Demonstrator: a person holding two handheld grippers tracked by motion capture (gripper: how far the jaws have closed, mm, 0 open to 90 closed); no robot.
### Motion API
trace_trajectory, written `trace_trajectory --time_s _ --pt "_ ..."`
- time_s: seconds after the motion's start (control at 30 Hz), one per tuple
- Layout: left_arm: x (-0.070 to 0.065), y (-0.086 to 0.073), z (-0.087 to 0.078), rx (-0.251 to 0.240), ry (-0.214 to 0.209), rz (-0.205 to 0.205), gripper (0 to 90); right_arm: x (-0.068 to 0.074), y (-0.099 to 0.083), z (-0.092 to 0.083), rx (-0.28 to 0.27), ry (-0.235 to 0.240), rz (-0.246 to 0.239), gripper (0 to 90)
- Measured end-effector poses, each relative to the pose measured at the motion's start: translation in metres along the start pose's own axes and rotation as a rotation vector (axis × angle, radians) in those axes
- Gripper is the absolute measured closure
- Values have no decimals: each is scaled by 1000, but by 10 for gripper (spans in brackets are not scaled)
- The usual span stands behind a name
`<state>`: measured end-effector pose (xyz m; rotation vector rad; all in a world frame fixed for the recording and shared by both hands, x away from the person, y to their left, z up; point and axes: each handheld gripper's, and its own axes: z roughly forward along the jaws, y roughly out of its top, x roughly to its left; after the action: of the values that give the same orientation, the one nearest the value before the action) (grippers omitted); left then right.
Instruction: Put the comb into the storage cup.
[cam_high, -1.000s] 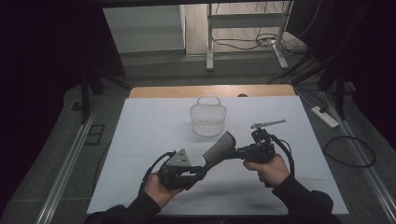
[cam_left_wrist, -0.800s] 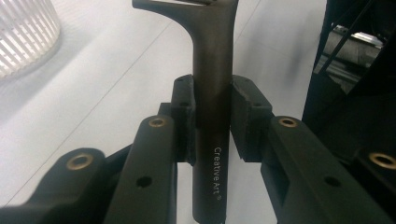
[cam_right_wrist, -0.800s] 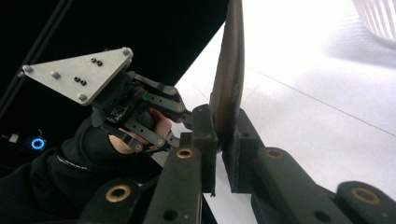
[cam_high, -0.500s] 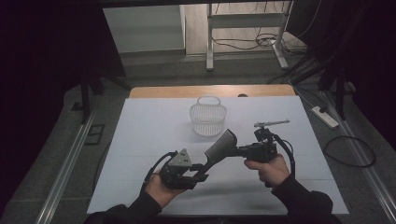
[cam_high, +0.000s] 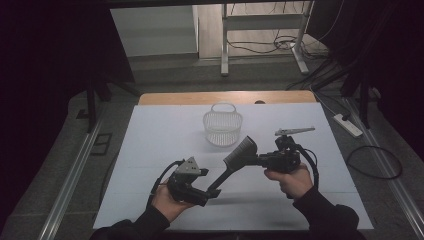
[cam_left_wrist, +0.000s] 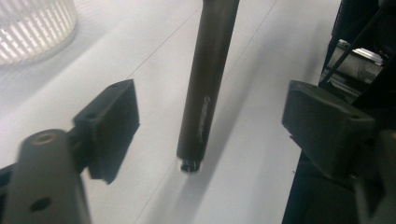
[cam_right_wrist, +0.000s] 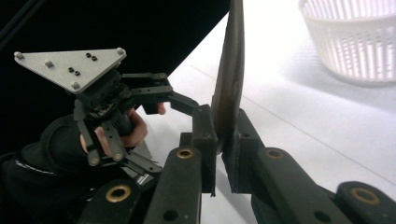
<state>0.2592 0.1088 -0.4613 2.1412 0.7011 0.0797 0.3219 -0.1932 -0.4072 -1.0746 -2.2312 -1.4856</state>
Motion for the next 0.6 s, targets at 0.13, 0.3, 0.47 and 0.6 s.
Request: trace_trajectory --time_s 0.13,0.3,0.47,0.6 --pt "5 -2 -5 -6 -2 -21 152 -1 0 -4 -10 -18 -1 834" --pt "8 -3 -9 1 1 -49 114 -2 2 -7 -20 -42 -10 834" --pt "9 -5 -11 12 16 -54 56 -3 3 -10 -31 -59 -21 834" --pt "11 -7 -15 3 28 -55 30 -4 4 -12 -40 -64 -18 833"
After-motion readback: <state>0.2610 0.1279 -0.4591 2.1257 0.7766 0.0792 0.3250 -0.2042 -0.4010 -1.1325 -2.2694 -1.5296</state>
